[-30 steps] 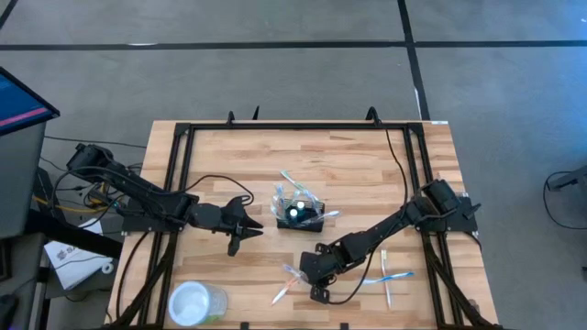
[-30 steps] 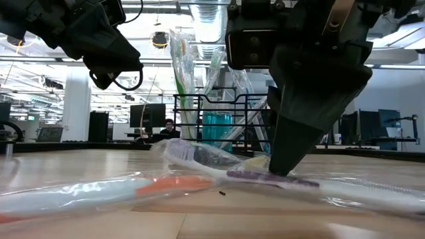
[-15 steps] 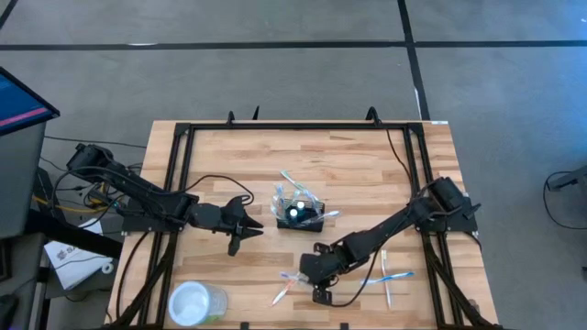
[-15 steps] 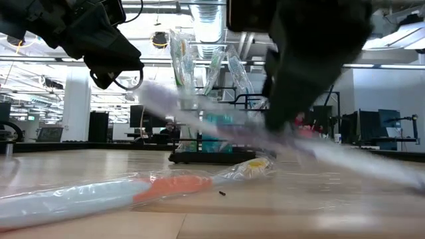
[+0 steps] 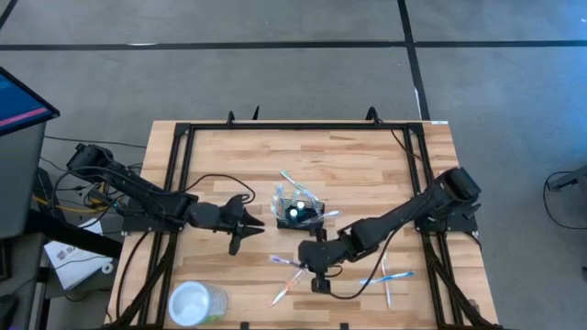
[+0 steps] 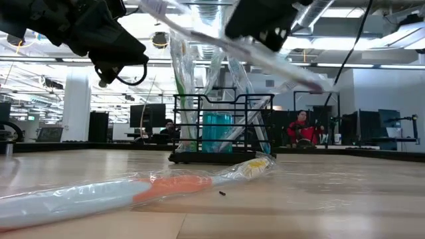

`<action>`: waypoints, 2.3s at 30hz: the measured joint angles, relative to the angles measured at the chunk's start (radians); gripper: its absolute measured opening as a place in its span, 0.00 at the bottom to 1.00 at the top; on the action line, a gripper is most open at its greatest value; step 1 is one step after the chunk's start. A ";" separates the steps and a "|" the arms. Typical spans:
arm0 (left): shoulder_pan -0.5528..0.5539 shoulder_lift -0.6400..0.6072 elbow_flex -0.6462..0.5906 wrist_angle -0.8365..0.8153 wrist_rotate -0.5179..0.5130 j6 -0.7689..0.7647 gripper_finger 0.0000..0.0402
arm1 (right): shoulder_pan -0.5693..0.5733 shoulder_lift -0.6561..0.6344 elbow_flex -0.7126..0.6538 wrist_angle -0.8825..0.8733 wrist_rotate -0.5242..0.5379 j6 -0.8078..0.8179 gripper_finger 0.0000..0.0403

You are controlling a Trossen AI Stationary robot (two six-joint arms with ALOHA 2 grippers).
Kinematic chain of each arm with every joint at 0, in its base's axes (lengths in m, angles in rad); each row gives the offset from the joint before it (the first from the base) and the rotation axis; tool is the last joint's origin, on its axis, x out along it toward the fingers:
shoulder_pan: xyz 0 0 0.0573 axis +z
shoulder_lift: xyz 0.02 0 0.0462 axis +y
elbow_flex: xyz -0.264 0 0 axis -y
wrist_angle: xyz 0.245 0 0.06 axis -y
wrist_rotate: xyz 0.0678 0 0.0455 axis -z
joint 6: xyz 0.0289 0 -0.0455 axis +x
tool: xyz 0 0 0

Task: Pick & Place toothbrushing station
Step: Put the purple toothbrush into the wire organizer

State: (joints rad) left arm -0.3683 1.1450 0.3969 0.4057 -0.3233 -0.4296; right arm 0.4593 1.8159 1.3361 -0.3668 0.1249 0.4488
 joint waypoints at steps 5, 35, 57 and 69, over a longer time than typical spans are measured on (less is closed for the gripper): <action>-0.001 0.000 0.000 0.037 0.000 0.046 0.23 | -0.010 -0.049 0.000 0.001 0.077 -0.053 0.00; -0.001 0.000 0.000 0.470 0.012 0.397 0.39 | -0.185 -0.150 0.000 0.191 0.065 -0.324 0.00; 0.050 0.000 0.000 0.529 0.009 0.432 0.13 | -0.234 -0.147 0.000 0.224 0.030 -0.344 0.00; 0.050 0.001 0.000 0.525 -0.004 0.433 0.01 | -0.245 -0.131 0.000 0.165 0.032 -0.344 0.00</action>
State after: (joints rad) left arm -0.3180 1.1458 0.3965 0.9308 -0.3269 0.0034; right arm 0.2146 1.6847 1.3365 -0.2021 0.1566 0.1051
